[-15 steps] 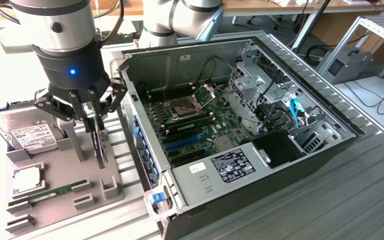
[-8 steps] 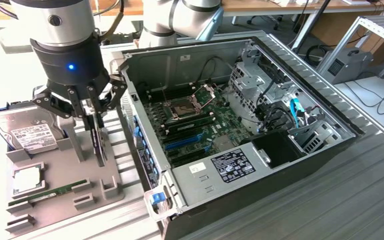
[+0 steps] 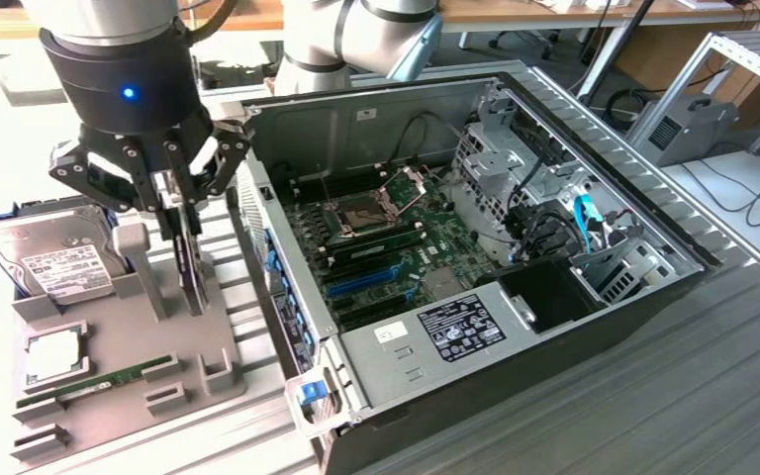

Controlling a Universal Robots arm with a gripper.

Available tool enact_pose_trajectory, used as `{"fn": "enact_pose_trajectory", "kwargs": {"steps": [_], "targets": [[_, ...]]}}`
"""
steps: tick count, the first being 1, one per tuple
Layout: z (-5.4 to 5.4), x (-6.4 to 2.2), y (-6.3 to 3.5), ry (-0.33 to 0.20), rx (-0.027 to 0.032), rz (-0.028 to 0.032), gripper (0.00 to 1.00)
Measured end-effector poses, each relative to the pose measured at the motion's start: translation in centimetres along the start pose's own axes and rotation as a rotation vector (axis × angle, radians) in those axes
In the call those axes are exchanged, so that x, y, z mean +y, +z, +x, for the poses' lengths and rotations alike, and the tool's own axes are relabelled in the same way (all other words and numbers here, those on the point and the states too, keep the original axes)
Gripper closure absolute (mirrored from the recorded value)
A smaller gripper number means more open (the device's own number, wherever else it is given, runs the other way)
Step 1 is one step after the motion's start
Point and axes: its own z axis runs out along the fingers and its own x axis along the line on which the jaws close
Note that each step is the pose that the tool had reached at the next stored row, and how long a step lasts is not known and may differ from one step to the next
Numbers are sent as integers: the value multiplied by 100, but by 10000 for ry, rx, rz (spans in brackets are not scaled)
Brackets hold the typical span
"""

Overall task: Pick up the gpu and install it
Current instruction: 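Pick up the gpu and move the gpu toward the slot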

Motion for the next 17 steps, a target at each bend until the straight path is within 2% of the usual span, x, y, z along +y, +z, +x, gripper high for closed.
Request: {"fn": "enact_pose_trajectory", "kwargs": {"steps": [17], "targets": [[-7, 9, -234, -3, -4, 88, 74]]}}
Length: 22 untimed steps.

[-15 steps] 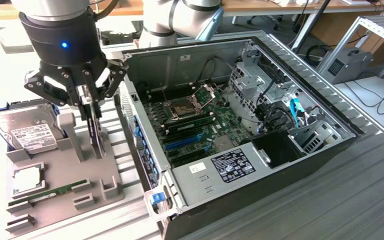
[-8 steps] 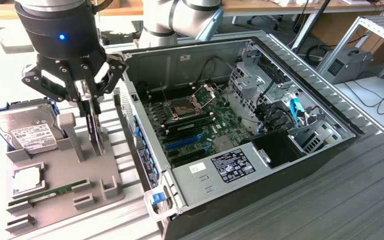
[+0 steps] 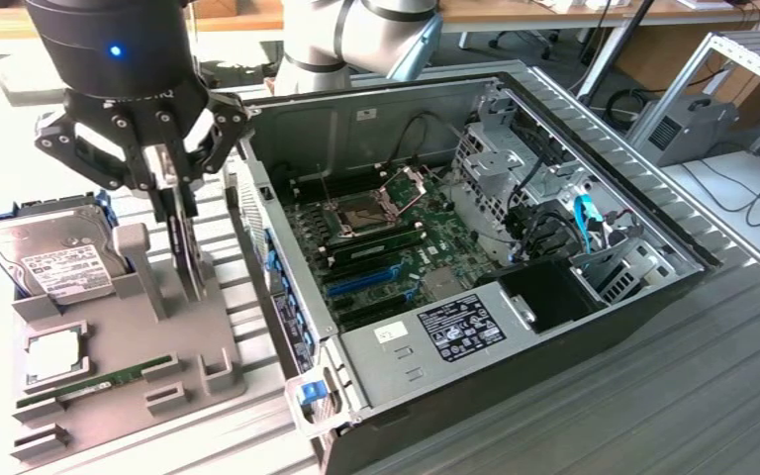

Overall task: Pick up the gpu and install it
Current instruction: 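Pick up the gpu and move the gpu toward the slot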

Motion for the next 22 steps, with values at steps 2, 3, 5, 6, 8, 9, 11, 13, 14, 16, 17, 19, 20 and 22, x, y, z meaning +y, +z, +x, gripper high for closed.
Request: {"fn": "enact_pose_trajectory", "kwargs": {"steps": [2, 3, 5, 6, 8, 9, 11, 13, 14, 16, 17, 19, 20, 22], "targets": [[-1, 1, -25, -1, 0, 9, 74], [-1, 1, -36, -1, -1, 14, 74], [-3, 2, -78, -1, -2, 29, 74], [-3, 3, -89, -1, -2, 35, 74], [-4, 3, -116, -2, -2, 45, 74], [-4, 4, -128, -2, -2, 49, 74], [-5, 4, -150, -2, -2, 57, 74], [-6, 5, -171, -2, -3, 64, 74], [-6, 5, -182, -2, -3, 68, 74], [-6, 5, -201, -2, -5, 73, 74], [-7, 5, -216, -3, -4, 77, 74], [-8, 6, -247, -3, -3, 87, 74], [-8, 6, -256, -3, -3, 90, 74], [-9, 7, -277, -3, -4, 99, 74]]}}
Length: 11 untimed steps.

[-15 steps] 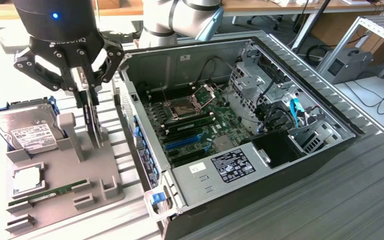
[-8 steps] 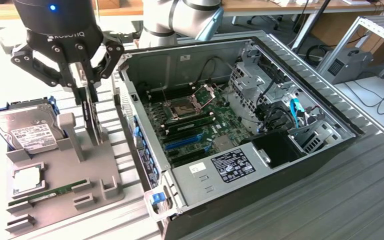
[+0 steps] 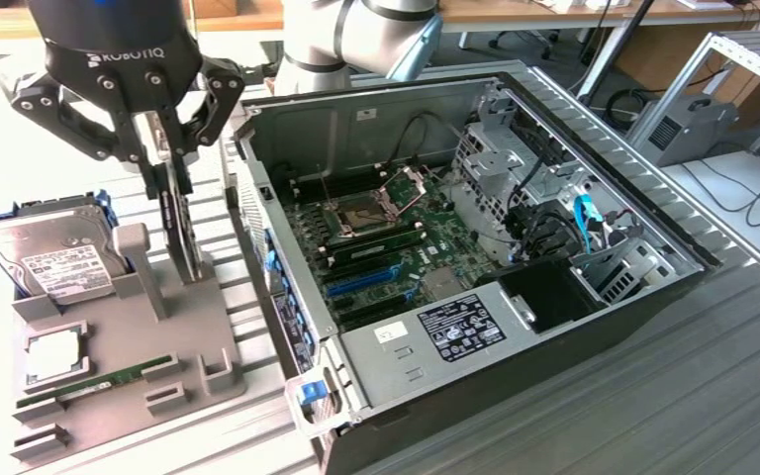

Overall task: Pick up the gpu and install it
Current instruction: 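Pick up the gpu and move the gpu toward the slot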

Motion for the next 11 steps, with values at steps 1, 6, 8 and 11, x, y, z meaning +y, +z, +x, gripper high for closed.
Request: {"fn": "enact_pose_trajectory", "kwargs": {"steps": [1, 6, 8, 11], "targets": [[0, 0, -10, 0, -1, 4, 74], [-2, 0, -55, -1, -2, 20, 74], [-2, 0, -74, -1, -2, 23, 74], [-4, -1, -105, -1, -2, 29, 74]]}}
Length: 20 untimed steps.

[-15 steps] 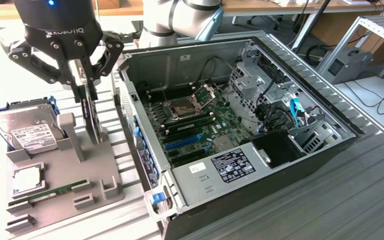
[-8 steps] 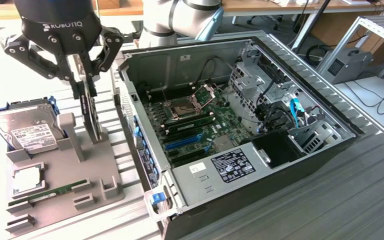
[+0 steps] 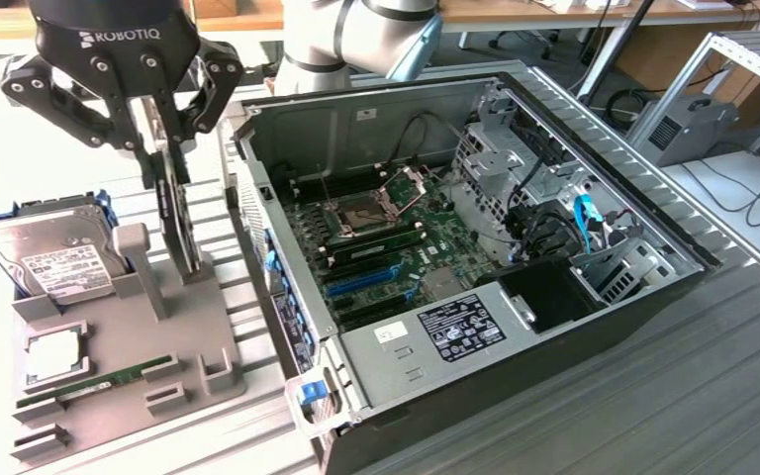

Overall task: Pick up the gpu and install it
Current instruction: 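Pick up the gpu and move the gpu toward the slot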

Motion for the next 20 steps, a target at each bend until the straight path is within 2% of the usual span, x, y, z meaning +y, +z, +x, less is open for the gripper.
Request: {"fn": "enact_pose_trajectory", "kwargs": {"steps": [20], "targets": [[-7, -5, -190, -1, -2, 35, 74]]}}
